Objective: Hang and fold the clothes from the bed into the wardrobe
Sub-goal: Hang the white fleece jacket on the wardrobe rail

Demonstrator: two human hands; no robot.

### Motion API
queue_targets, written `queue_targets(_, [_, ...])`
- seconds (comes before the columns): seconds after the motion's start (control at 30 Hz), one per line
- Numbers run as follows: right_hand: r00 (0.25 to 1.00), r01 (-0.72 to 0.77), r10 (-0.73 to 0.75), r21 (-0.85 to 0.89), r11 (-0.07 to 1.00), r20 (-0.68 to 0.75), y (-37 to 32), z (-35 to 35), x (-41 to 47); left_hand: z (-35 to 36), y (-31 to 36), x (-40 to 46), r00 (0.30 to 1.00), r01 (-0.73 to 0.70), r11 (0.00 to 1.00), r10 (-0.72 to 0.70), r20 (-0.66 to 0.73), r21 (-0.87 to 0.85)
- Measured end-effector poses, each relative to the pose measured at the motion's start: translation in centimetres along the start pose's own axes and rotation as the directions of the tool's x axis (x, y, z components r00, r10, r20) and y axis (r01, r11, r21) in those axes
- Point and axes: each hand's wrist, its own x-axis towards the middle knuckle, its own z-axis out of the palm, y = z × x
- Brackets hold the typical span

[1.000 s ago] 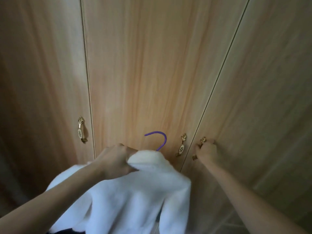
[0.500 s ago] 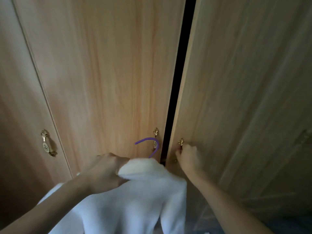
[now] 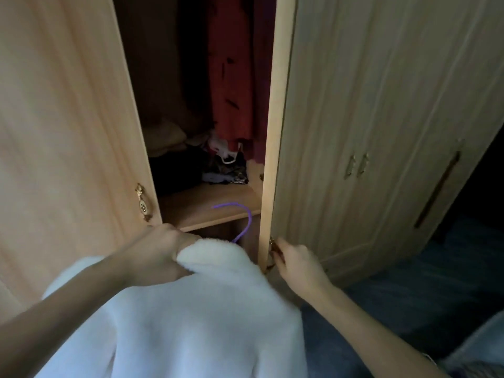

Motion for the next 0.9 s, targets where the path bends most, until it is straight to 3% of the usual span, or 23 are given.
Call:
queue_targets(0.1, [1.000, -0.023, 0.022, 0.027, 0.999, 0.016, 5.5, -3.5, -1.6, 0.1, 3.2, 1.5, 0.985, -0.100, 0.995, 0.096, -0.140, -0.020])
queue_targets(0.27, [0.988, -0.153, 0.153, -0.004, 0.988, 0.008, 14.1, -8.3, -2.2, 0.9, 7.1, 3.3, 0.970, -0.063, 0.987, 0.026, -0.244, -0.147])
queue_targets(0.43, [0.965, -0.260, 0.261, -0.090, 0.961, -0.001, 19.4, -10.5, -1.0, 2.3, 11.9, 4.9, 0.949, -0.067, 0.990, 0.025, -0.314, -0.123])
queue_targets(0.57, [0.975, -0.183, 0.200, -0.157, 0.971, 0.098, 18.4, -11.5, -1.7, 2.0, 13.3, 5.7, 0.945, -0.079, 0.985, 0.026, -0.326, -0.152])
queue_targets(0.67, [0.959, -0.146, 0.230, -0.409, 0.901, 0.164, 16.2, -13.2, -3.0, 0.9, 13.5, 6.1, 0.948, -0.084, 0.986, 0.035, -0.316, -0.143])
queue_targets(0.73, [0.928, -0.125, 0.274, -0.481, 0.868, 0.252, 13.8, -15.1, -4.6, 0.3, 13.3, 6.1, 0.955, -0.074, 0.989, 0.034, -0.294, -0.126])
queue_targets(0.8, [0.944, -0.053, 0.191, -0.450, 0.891, 0.267, 10.6, -16.8, -6.3, 0.0, 12.8, 6.0, 0.960, -0.051, 0.990, 0.012, -0.280, -0.131])
queue_targets(0.9, [0.993, 0.088, -0.057, -0.338, 0.937, 0.102, 5.5, -17.4, -8.2, -0.2, 12.4, 5.8, 0.956, -0.040, 0.987, -0.007, -0.293, -0.156])
